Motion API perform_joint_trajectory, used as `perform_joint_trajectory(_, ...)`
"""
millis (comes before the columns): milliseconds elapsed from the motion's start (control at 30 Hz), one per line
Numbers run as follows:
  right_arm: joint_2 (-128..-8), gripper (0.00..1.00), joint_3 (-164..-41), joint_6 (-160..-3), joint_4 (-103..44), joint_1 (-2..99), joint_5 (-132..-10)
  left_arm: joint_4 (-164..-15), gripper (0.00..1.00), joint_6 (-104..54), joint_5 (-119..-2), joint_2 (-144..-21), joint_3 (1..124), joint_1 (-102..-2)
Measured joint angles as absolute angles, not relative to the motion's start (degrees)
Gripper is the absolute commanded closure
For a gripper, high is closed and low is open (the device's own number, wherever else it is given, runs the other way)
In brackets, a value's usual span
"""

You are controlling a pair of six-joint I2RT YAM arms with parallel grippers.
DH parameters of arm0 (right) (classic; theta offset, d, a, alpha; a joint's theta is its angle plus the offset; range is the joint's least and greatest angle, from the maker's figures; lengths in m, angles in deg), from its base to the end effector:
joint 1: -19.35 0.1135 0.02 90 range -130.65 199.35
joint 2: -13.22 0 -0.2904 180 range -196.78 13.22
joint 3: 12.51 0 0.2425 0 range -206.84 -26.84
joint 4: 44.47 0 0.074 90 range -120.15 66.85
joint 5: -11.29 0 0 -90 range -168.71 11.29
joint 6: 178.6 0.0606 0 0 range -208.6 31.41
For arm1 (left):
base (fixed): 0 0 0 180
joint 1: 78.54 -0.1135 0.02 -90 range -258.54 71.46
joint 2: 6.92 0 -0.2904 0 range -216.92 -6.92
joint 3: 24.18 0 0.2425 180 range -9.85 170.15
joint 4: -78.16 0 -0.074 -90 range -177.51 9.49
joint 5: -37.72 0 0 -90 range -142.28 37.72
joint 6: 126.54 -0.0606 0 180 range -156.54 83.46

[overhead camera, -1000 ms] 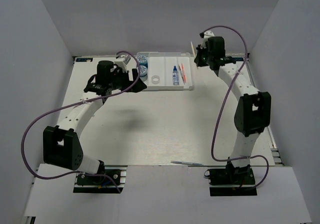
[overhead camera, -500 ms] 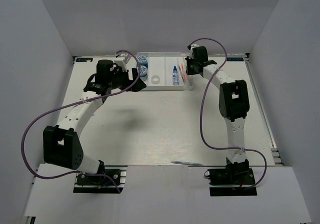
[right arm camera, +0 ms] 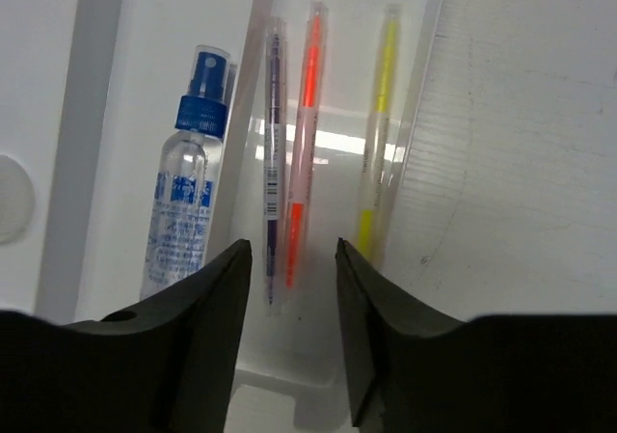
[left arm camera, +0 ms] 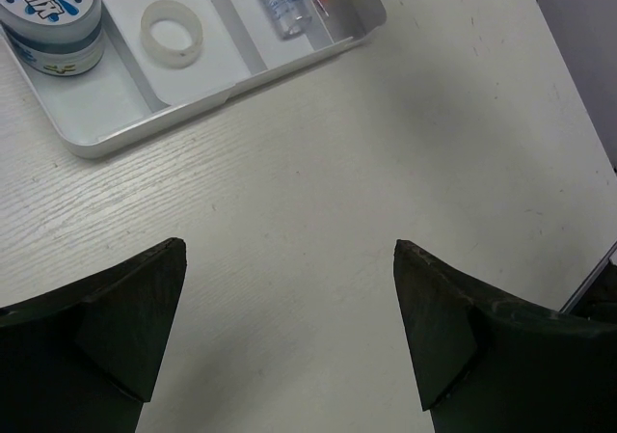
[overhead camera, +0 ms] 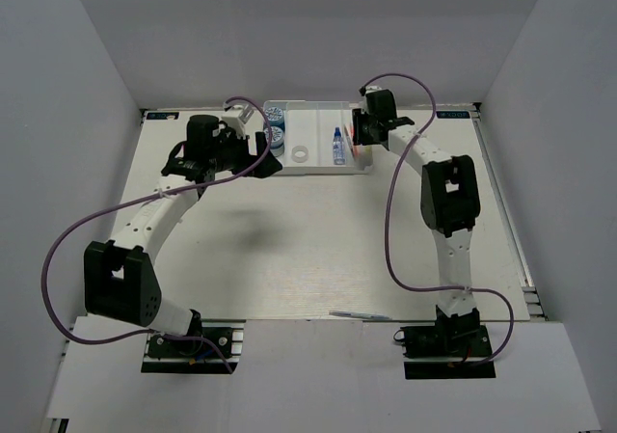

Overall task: Sort the stationery into containers
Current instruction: Place the pen in the storage box, then pick up the pen from the corner of the board.

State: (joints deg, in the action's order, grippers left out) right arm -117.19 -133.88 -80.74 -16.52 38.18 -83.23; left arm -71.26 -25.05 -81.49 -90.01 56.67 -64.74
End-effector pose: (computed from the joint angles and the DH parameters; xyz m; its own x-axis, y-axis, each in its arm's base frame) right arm 0.5269 0.1746 0.2156 -0.6000 -0.0606 -0.7977 -0.1818 0.9814 0.0623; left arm 0.3173 -0.1084 0.3235 -0.6366 -0.0227 -0.7708 0.4895 0.7605 -0.4266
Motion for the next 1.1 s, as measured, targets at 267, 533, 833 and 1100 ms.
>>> perform_joint_trajectory(267, -90.46, 0.65, -110.3, -96.32, -15.43, 37.06, -65.59, -66.89, 0.02, -32.13, -85.03, -88.52, 57.72, -65.2)
perform_joint_trajectory(533, -53.04, 0.6, -81.05, -122.86, -9.5, 37.48, -46.35, -63.07, 0.03, -38.58, -94.52, -85.18, 56.78, -65.79)
perform_joint_trajectory(833, -42.16, 0.55, -67.59, -133.52, 2.93, 48.16, -44.28, -61.45, 0.03, -41.05, -95.18, -85.24, 55.9, -65.79)
perform_joint_trajectory(1100, -41.31, 0.53, -65.88, -133.98, 6.19, 66.39, -48.65, -61.38, 0.03, -41.12, -93.89, -86.14, 55.07, -65.81)
